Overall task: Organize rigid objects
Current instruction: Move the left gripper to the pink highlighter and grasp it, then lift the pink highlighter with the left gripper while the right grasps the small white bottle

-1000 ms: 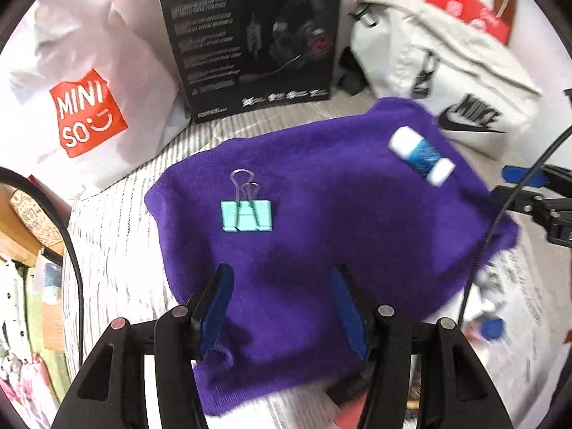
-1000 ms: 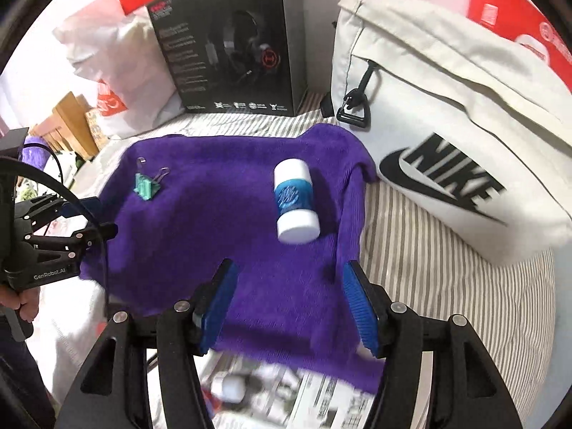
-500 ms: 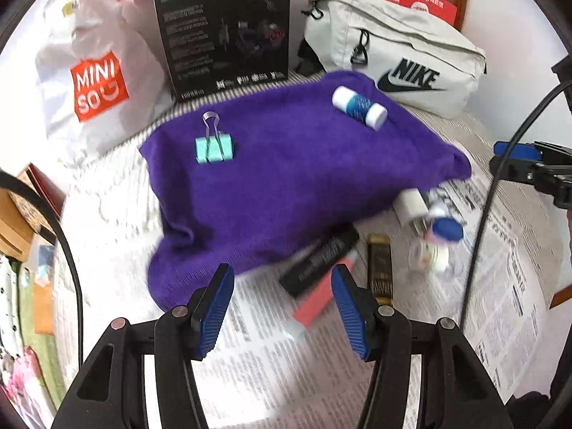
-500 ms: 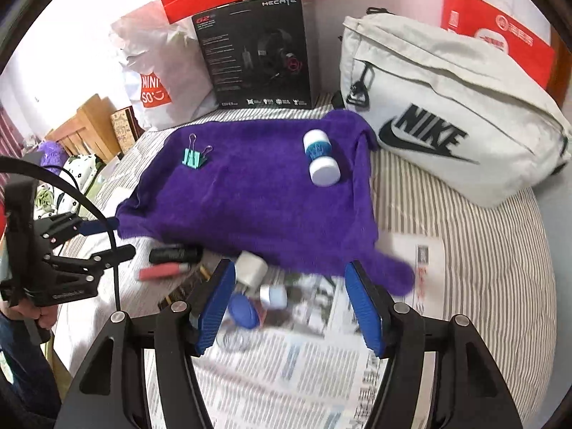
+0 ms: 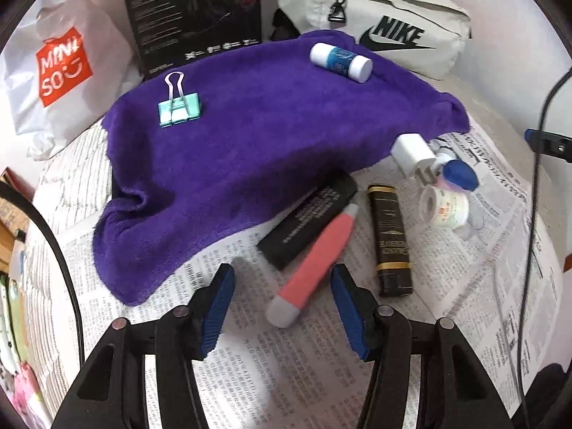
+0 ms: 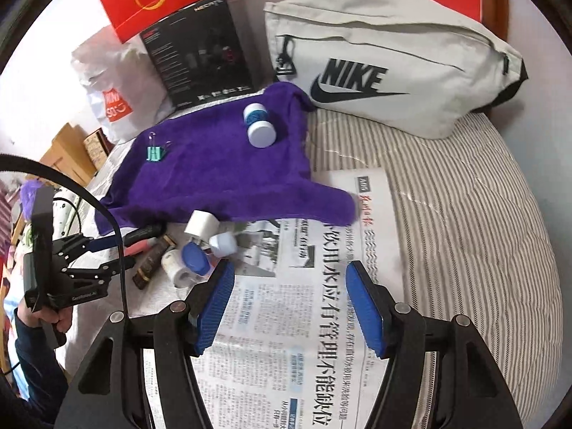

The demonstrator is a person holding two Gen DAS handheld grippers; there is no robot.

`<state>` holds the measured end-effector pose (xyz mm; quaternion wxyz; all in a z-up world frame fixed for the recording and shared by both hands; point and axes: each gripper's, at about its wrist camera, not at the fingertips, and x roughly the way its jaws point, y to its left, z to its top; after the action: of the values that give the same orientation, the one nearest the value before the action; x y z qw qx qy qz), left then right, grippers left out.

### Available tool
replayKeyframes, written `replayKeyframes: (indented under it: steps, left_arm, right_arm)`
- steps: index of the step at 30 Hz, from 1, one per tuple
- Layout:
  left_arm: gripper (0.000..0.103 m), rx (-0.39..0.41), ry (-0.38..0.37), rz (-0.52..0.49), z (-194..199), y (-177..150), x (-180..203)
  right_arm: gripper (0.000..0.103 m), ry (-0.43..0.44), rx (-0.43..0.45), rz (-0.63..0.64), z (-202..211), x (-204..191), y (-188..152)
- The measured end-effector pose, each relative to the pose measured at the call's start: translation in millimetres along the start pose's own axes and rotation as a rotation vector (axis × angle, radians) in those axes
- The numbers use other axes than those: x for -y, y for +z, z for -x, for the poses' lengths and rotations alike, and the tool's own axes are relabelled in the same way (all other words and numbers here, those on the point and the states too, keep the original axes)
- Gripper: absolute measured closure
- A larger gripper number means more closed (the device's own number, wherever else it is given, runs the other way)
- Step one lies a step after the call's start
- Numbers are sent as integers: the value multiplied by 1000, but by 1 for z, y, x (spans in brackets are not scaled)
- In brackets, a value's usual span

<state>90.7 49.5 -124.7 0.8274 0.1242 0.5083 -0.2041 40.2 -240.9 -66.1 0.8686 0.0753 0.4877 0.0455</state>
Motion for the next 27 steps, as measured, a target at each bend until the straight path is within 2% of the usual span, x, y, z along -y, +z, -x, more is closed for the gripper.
replayKeyframes:
  steps: [1,3,5,10,18,19,20,23,27]
  left_arm:
    - [57,1,-5,-4,1,0,1]
    - [71,0,-16,-24,3,-2,6]
    - [78,-7,-34,-46,7,-6,12]
    - [78,-14,-52,-100,9,-7,25]
    - [78,-20,-60,-110,-2,10,28]
    - [79,-22,-61,-112,-4,12,29]
    - [85,-22,-65,-114,-5,13,30]
    - [86,-13,-56,-150,-4,12,37]
    - [86,-7,-65,-109,0,8,32]
  right_arm:
    - [39,-2,-2,2,-1,-1,0]
    - [39,3,-6,6,-4,-3,0]
    - [39,15,-9,14,-6,-6,-1]
    - [39,29,-30,31,-15,-11,-2]
    - [39,38,-61,26,-23,-11,-9]
    - [39,41,-64,25,-25,-11,-10]
    - [39,41,-66,26,-25,-12,-10]
    - [39,48,-69,32,-28,-16,-11]
    - [39,57,-74,47,-32,-23,-11]
